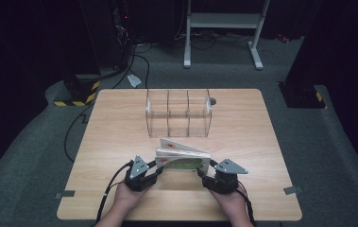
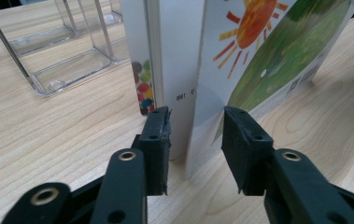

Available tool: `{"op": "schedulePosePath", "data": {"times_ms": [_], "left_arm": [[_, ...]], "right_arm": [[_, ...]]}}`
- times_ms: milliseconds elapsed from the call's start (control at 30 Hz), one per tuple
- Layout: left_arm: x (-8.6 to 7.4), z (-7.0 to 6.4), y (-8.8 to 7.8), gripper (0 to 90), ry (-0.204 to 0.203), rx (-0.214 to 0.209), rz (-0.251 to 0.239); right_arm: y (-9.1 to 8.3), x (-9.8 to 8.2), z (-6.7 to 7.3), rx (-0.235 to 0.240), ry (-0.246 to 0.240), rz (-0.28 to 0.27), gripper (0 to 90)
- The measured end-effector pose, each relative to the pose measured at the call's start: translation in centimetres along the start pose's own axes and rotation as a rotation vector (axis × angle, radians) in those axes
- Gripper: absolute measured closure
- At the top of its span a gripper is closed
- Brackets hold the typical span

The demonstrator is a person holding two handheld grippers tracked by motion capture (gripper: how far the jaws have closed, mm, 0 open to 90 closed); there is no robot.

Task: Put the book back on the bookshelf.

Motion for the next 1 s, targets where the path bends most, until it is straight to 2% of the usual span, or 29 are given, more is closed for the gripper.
{"op": "schedulePosePath", "data": {"times_ms": [167,267,433,667,767,1000], "left_arm": [[0.1,0.2,-0.2,54.3,-0.006,0.011,-0.006],[0.1,0.3,-0.4,51.1,-0.011,0.013,-0.007],[-0.1,0.5,-0.7,48.0,-0.014,0.028,-0.006],[-0.7,1.3,-1.6,47.3,-0.011,0.058,0.001],[-0.9,2.0,-2.0,47.3,-0.027,0.079,-0.002],[-1.4,3.2,-2.8,47.4,-0.049,0.114,0.007]], "right_arm": [[0.0,0.2,-0.1,0.012,-0.003,-0.006,37.5],[0.0,0.5,-0.1,0.032,-0.014,-0.005,32.0],[0.2,1.0,-0.4,0.035,-0.025,-0.01,27.1],[0.6,2.0,-1.0,0.061,0.0,-0.04,28.6],[0.8,2.3,-0.9,0.085,-0.013,-0.053,31.2],[1.3,3.0,-0.6,0.1,-0.037,-0.07,30.8]]}}
Point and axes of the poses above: each handheld gripper's, and its own axes: y roughly forward along the jaws, x roughly out of its top, z roughly to its left, the point moved 5 cm from there along y, roughly forward along the jaws, and after that the axes turned 6 degrees about x, right-handed, at the moved point
